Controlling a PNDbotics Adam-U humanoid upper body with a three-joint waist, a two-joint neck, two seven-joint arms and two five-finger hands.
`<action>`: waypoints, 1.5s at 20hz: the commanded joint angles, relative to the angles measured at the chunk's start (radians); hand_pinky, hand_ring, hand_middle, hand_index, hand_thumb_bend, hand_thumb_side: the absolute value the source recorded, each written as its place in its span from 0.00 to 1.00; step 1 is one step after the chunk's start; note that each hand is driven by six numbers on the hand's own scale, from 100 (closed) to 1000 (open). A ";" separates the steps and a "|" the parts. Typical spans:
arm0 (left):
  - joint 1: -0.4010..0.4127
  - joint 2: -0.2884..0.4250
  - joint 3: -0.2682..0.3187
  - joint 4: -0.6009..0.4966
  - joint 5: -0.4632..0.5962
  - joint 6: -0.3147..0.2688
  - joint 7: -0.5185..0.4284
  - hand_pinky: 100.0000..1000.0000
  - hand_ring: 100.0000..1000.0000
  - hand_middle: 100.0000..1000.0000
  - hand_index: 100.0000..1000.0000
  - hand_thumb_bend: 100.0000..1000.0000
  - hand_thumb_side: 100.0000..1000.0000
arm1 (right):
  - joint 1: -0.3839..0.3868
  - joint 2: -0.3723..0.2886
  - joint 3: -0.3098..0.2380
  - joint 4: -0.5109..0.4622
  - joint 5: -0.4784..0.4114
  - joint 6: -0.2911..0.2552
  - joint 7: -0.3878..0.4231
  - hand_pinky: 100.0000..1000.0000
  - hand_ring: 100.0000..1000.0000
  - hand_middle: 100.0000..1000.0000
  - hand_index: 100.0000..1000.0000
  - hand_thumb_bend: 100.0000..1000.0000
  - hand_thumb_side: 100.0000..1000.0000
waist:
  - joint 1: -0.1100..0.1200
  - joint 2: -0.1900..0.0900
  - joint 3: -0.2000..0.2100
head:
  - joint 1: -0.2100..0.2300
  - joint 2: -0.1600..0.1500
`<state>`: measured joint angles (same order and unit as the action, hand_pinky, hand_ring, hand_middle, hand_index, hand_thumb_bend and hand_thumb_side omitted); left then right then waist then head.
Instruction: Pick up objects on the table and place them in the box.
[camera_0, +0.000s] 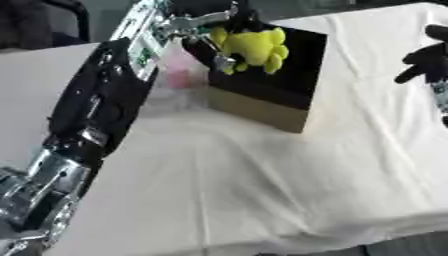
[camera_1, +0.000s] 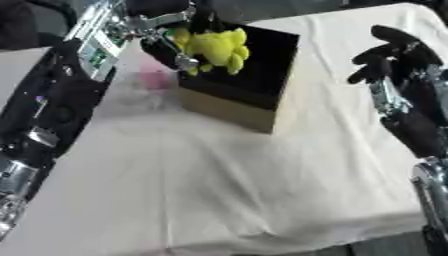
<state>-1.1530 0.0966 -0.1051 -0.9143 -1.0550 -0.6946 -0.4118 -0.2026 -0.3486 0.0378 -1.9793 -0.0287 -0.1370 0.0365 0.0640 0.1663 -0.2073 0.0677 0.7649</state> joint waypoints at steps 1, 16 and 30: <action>-0.031 -0.026 0.037 0.025 -0.106 -0.016 0.012 0.57 0.37 0.36 0.60 0.16 0.00 | -0.014 -0.007 0.002 -0.021 -0.006 -0.001 -0.004 0.86 0.49 0.55 0.86 0.00 0.48 | -0.006 -0.012 -0.009 | 0.013 0.005; -0.032 -0.062 0.115 0.069 -0.381 0.104 0.191 0.68 0.57 0.66 0.81 0.45 0.17 | -0.017 -0.002 0.008 -0.021 -0.001 0.005 0.009 0.87 0.49 0.54 0.86 0.00 0.48 | -0.008 -0.007 -0.035 | 0.024 0.001; -0.046 -0.003 0.218 0.005 -0.302 0.281 0.208 0.67 0.55 0.60 0.79 0.39 0.22 | -0.013 0.000 0.007 -0.021 0.004 0.011 0.011 0.87 0.49 0.54 0.86 0.00 0.48 | -0.011 -0.009 -0.032 | 0.019 -0.002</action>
<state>-1.1712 0.0624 0.0937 -0.8791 -1.3776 -0.4334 -0.2016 -0.2099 -0.3391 0.0494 -1.9793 -0.0283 -0.1267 0.0478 0.0631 0.1730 -0.2388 0.0884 0.7646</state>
